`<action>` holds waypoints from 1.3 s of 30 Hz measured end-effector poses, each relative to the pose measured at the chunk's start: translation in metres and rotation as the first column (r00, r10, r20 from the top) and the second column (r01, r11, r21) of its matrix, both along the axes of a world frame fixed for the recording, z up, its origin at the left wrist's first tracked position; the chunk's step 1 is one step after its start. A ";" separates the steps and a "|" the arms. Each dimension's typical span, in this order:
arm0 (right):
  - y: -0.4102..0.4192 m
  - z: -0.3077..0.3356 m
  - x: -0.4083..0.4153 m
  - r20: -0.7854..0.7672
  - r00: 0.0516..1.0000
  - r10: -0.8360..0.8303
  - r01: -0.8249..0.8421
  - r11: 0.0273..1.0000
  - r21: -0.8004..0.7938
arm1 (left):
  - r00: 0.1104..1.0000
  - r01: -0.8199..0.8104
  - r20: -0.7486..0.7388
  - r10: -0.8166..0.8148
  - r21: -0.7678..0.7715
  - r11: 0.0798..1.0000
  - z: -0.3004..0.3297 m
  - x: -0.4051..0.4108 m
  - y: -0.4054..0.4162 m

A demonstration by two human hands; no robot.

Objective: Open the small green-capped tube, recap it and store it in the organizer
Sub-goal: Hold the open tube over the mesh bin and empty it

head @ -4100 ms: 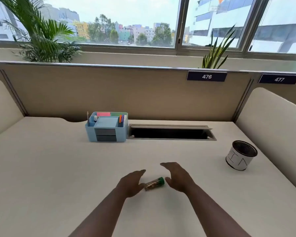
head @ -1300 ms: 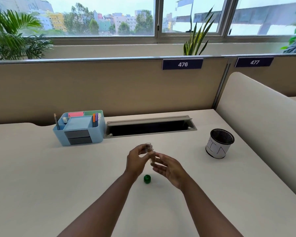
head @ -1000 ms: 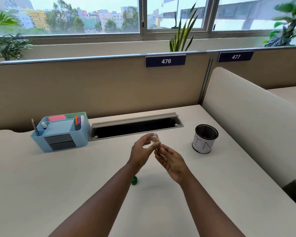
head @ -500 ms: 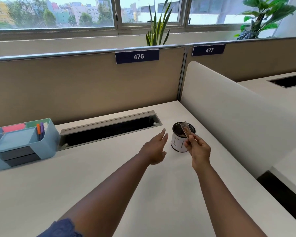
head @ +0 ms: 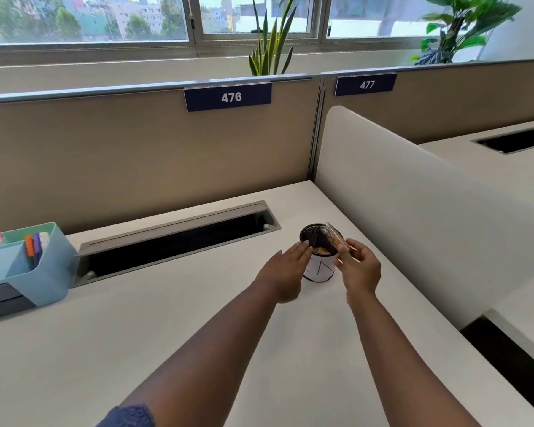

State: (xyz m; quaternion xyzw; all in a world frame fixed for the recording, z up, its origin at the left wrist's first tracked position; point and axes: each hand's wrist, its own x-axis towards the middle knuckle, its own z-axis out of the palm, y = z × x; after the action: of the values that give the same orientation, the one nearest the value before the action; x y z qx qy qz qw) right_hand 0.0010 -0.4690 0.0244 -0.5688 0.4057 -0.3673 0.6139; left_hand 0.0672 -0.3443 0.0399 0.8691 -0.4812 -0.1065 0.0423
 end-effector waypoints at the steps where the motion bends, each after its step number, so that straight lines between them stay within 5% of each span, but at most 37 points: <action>1: -0.001 0.000 0.001 -0.014 1.000 -0.016 0.015 1.000 -0.025 | 1.000 0.002 0.004 -0.002 -0.002 1.000 0.000 0.000 0.000; 16: -0.002 0.015 0.003 -0.236 0.971 0.043 -0.157 0.855 -0.495 | 0.995 0.001 -0.096 0.007 0.084 0.996 0.007 0.004 0.000; 27: 0.004 0.019 0.004 -0.208 0.978 0.031 -0.142 0.828 -0.542 | 0.993 0.007 -0.119 0.001 0.066 0.998 0.007 0.006 0.003; 32: 0.016 0.029 0.000 -0.071 0.997 0.040 -0.066 0.905 -0.420 | 0.969 -0.091 -0.241 0.042 -0.195 0.977 0.012 0.006 0.012; 34: 0.025 0.033 0.000 0.049 0.993 0.109 -0.093 0.962 -0.257 | 0.890 -0.286 -0.436 0.131 -0.312 0.906 0.019 0.003 0.014; 37: 0.047 0.040 0.000 0.304 0.920 0.247 -0.261 0.965 0.006 | 0.567 -0.639 -0.817 0.103 -0.358 0.681 0.036 -0.002 0.022; 39: 0.063 0.042 0.001 0.388 0.875 0.290 -0.358 0.927 0.113 | 0.397 -0.742 -0.918 -0.016 -0.332 0.583 0.045 -0.004 0.032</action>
State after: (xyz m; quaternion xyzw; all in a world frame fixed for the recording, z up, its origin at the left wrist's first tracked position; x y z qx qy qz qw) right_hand 0.0023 -0.4060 0.0661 -0.4924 0.2150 -0.3195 0.7805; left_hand 0.0629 -0.3128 0.0846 0.6934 -0.1644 -0.3101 0.6293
